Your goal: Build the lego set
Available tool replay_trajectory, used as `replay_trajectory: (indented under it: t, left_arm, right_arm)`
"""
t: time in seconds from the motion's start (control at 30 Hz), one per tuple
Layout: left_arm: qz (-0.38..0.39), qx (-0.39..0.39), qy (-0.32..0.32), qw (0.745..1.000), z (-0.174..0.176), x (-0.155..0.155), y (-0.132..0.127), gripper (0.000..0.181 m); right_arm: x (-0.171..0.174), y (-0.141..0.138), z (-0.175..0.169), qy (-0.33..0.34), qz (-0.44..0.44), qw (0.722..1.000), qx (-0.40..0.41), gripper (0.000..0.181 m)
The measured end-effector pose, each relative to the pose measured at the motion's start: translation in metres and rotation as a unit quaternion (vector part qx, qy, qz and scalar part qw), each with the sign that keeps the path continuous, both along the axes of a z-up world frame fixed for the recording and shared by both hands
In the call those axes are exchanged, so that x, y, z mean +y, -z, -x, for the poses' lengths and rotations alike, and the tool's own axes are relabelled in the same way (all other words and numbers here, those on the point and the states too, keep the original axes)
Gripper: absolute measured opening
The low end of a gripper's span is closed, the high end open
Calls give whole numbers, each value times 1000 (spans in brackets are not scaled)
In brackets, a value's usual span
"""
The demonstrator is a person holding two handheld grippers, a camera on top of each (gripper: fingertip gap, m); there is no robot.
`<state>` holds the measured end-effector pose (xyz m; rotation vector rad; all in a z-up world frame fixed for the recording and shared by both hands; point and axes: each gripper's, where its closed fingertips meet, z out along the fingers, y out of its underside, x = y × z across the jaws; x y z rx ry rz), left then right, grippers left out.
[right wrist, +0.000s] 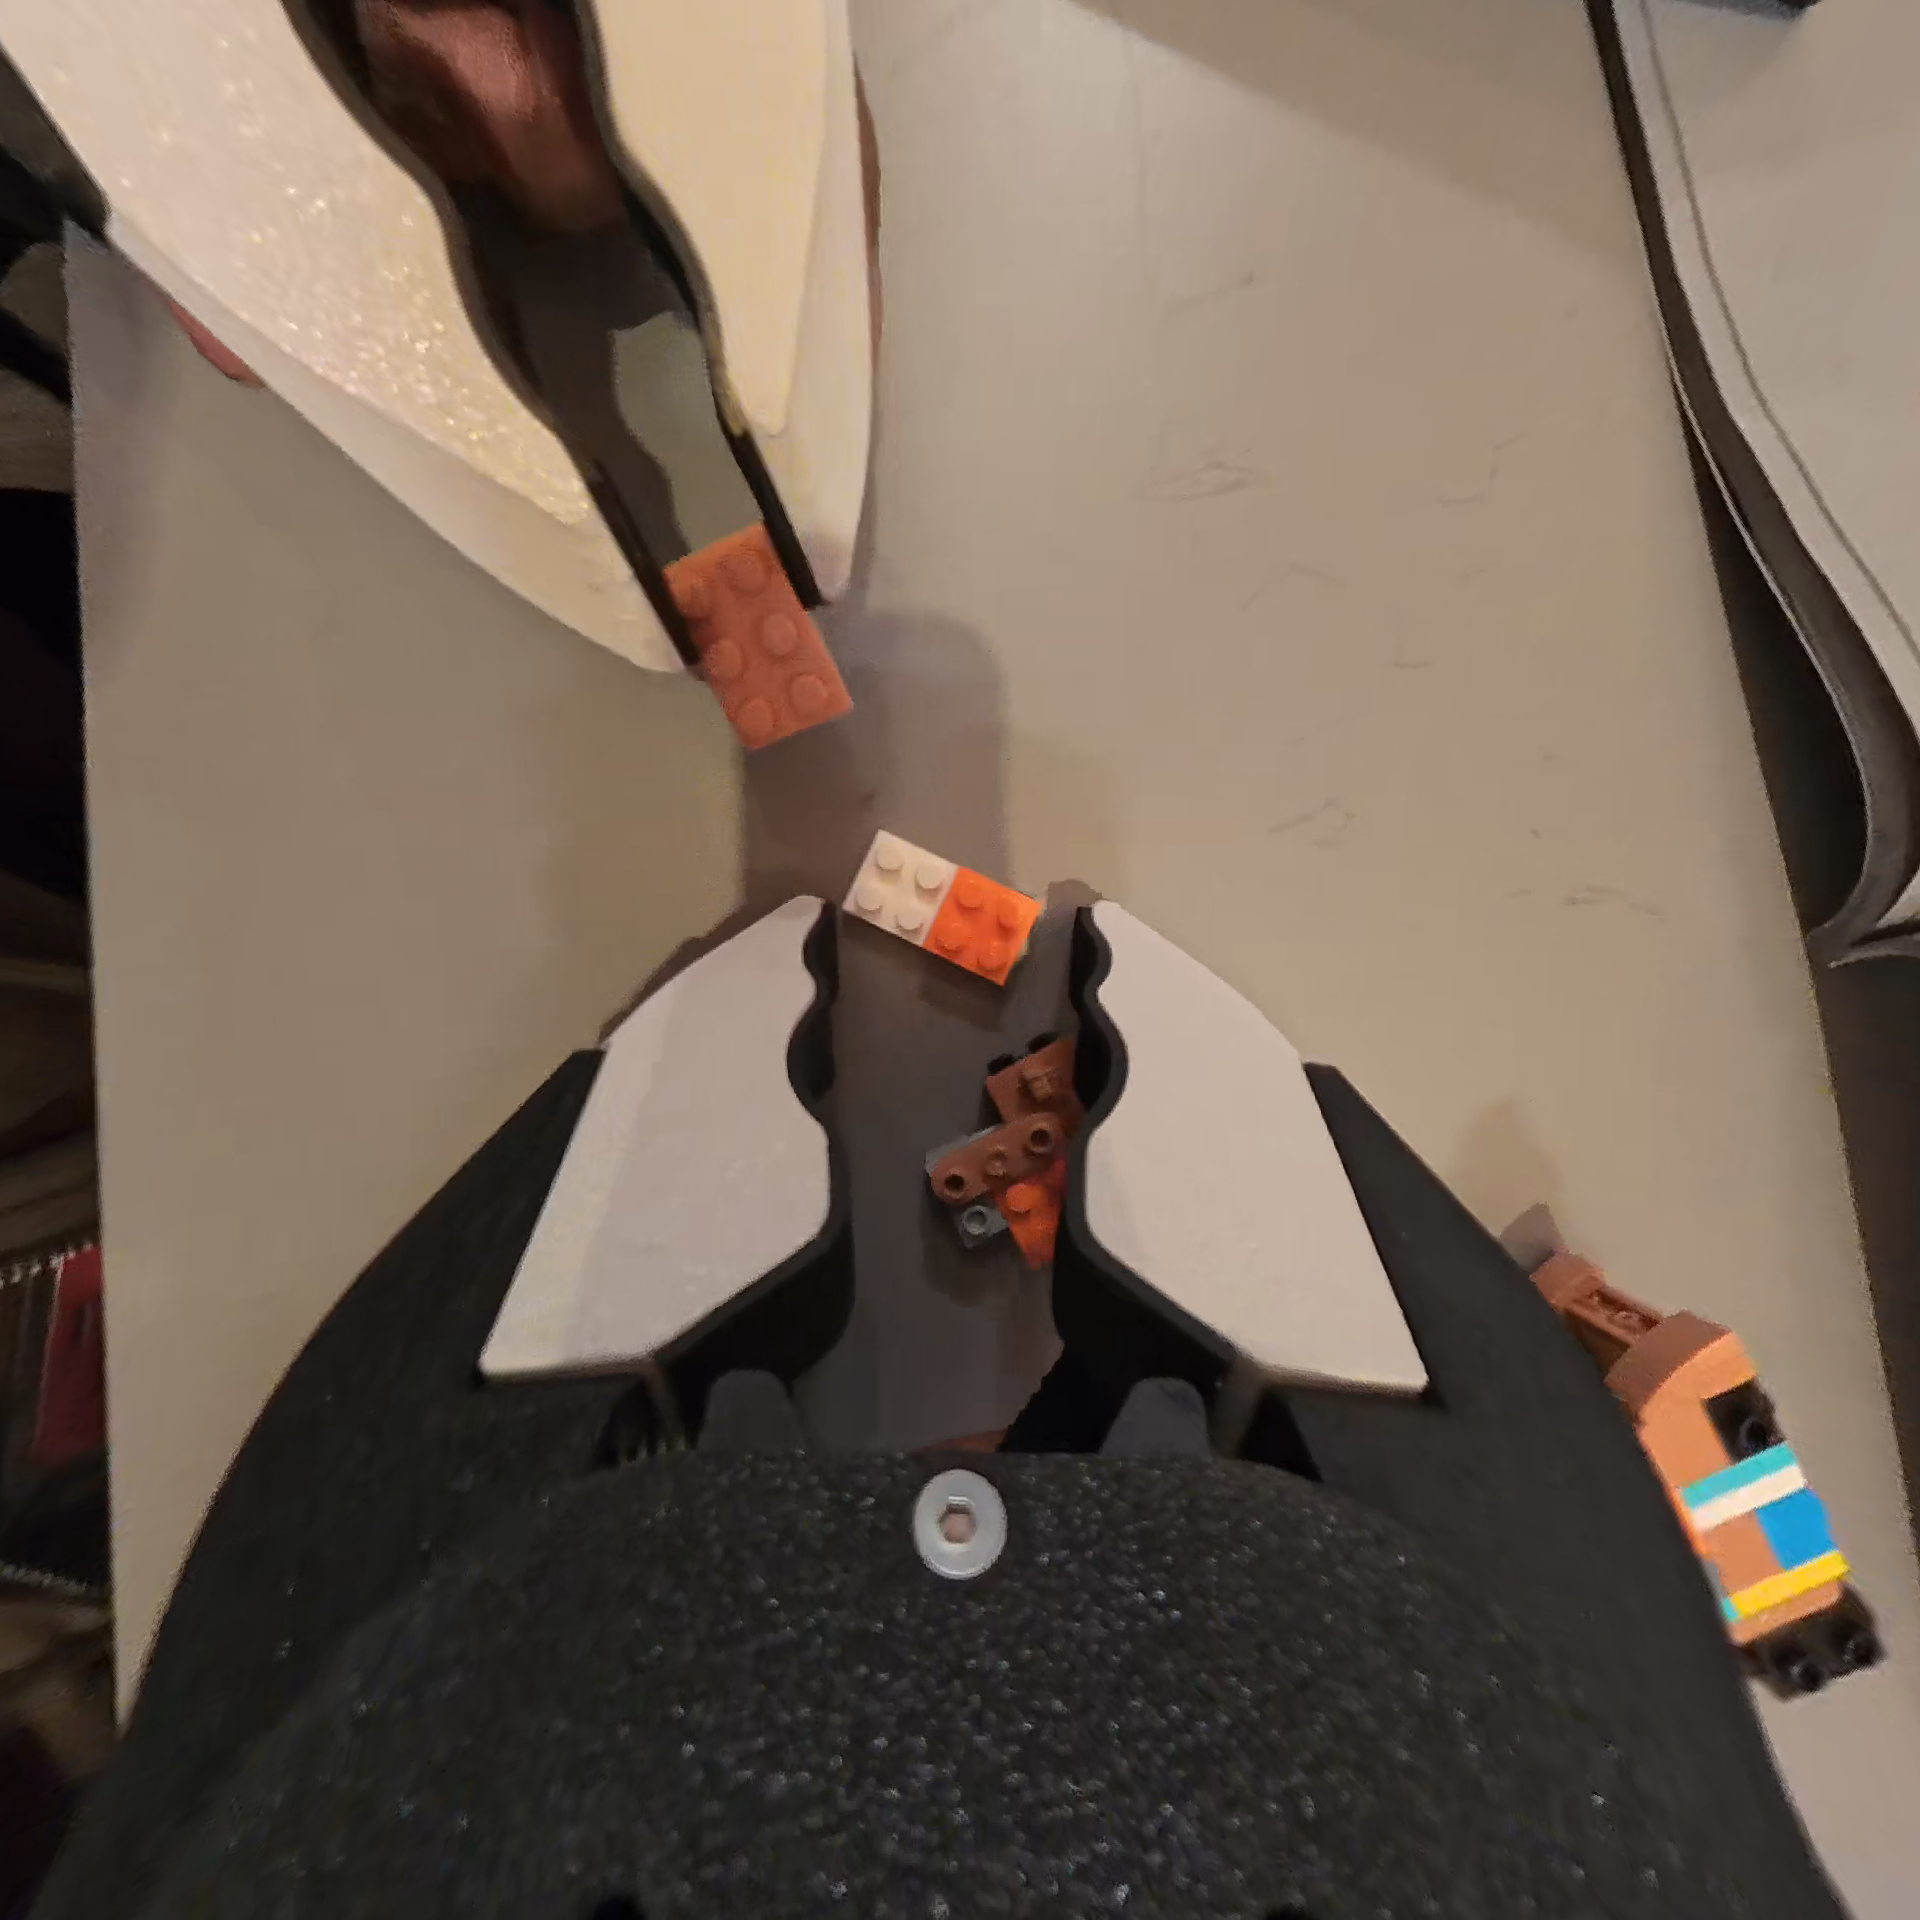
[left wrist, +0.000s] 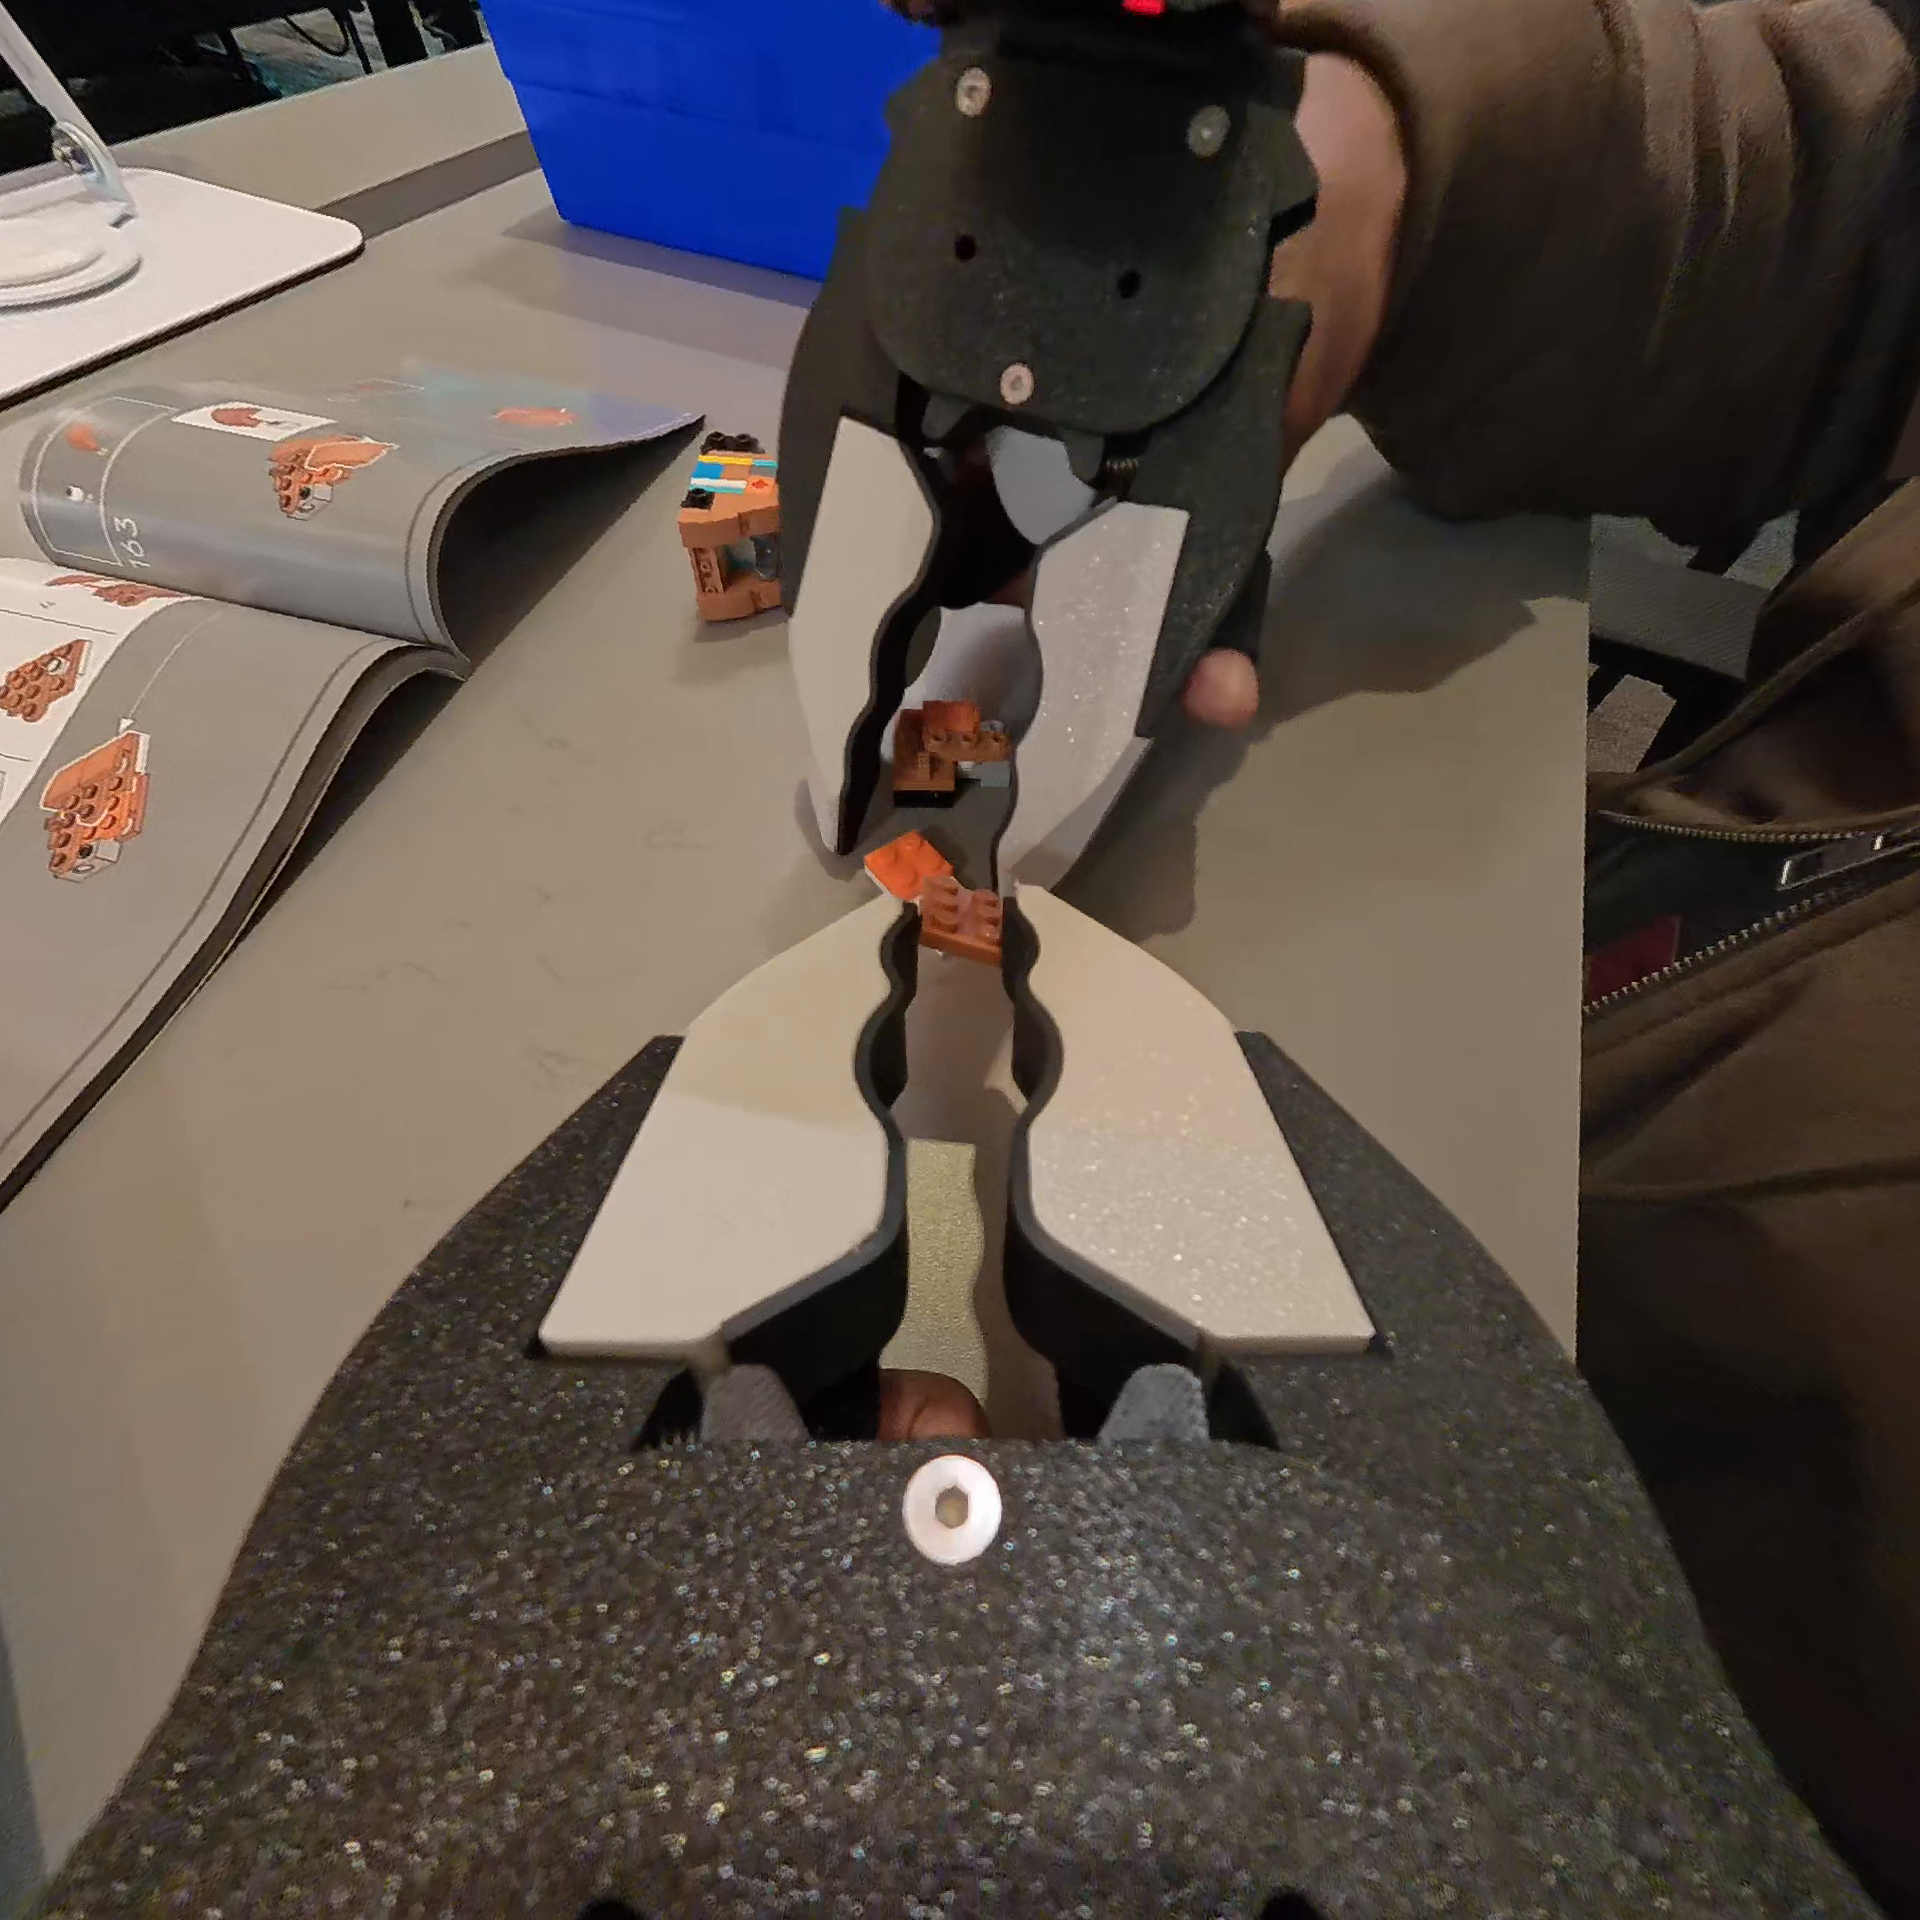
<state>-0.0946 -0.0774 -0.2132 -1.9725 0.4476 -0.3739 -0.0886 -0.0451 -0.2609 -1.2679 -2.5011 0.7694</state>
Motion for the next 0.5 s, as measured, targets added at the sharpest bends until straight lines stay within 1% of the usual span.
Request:
replay_trajectory:
  t: [0.13,0.23,0.43,0.5]
  left_arm:
    - [-4,-3,-1,1000,0,0,-1,15]
    - [-5,-9,1,1000,1,-1,-2,15]
    - [-1,-20,7,1000,0,-1,-3,15]
    - [1,-22,11,1000,-1,-1,-3,15]
  right_arm:
    - [0,0,0,-31,-10,999,-25,38]
    - [-3,0,0,-51,-9,998,-28,26]
    - [-7,-1,-3,-80,16,997,-15,24]
    - [-10,-6,-6,-92,28,995,0,24]
